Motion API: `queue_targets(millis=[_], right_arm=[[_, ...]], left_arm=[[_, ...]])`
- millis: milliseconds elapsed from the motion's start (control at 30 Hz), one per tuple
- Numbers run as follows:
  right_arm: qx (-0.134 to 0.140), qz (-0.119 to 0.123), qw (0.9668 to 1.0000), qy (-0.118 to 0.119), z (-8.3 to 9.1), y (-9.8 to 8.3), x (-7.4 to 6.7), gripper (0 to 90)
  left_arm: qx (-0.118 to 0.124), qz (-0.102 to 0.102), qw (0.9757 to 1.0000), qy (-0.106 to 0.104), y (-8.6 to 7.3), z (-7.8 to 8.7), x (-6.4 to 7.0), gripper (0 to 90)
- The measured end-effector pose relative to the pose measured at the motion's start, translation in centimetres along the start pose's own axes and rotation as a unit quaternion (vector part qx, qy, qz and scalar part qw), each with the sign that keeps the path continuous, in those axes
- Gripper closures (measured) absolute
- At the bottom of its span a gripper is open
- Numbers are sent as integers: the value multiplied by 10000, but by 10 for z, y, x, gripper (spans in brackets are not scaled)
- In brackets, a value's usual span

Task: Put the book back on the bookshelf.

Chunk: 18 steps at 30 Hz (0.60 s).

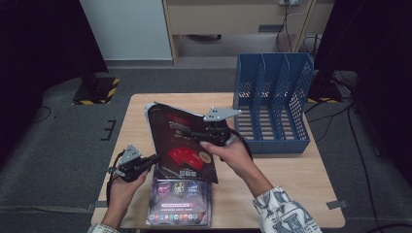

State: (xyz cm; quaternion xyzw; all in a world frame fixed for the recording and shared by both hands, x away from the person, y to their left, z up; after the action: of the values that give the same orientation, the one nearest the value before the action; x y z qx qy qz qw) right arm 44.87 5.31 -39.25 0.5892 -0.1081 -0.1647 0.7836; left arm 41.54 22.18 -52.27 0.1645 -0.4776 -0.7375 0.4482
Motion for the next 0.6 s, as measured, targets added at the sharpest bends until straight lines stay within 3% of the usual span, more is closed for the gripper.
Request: queue_targets(millis=[233, 600], right_arm=[[-78, 48, 9999, -104, 0, -2, 3, 814], [-202, -24, 9997, -138, -2, -1, 6, 762]], left_arm=[[-6, 8, 10000, 3, -1, 0, 0, 866], [-12, 18, 10000, -1, -1, 0, 0, 866]])
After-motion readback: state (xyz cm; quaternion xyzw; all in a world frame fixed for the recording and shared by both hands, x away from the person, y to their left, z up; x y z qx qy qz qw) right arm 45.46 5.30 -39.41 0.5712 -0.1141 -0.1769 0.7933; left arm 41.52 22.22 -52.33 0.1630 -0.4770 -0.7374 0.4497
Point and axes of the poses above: each handheld gripper's, and its own axes: z roughly backward along the jaws, y roughly out of its top, x roughly to its right, the point moved 9 cm from there along -z, roughly forward along the jaws, and after that the axes turned 7 degrees about z, right-handed, at the moved point
